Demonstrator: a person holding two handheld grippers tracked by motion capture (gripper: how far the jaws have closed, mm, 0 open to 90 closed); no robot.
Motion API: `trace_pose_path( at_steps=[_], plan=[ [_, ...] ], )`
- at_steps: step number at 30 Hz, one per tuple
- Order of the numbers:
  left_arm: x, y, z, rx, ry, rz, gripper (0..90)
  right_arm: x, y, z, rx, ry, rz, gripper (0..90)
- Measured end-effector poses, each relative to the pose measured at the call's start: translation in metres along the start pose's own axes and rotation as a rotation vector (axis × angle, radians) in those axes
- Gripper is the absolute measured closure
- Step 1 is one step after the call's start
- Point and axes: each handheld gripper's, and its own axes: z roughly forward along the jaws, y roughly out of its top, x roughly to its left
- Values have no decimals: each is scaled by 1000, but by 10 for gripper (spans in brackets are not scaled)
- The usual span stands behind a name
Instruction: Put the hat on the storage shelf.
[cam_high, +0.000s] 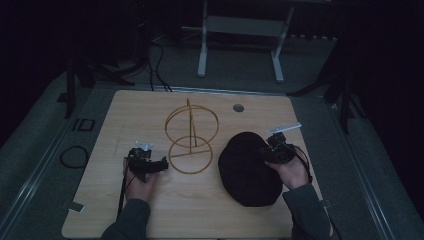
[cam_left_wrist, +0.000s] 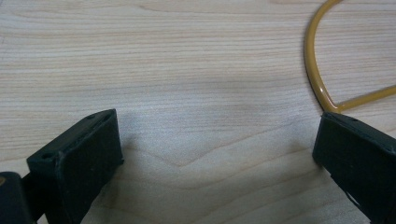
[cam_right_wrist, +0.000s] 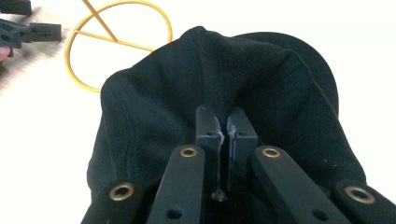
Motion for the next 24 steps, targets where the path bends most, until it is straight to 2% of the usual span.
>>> trace_pose_path(
  at_steps=[11,24],
  plan=[
    [0,0,0,-2,0,-1,7,-1,9,-11,11,-31,-53,863],
    [0,0,0,0,0,0,8,2,26,-23,2,-32,-111,862]
  ],
)
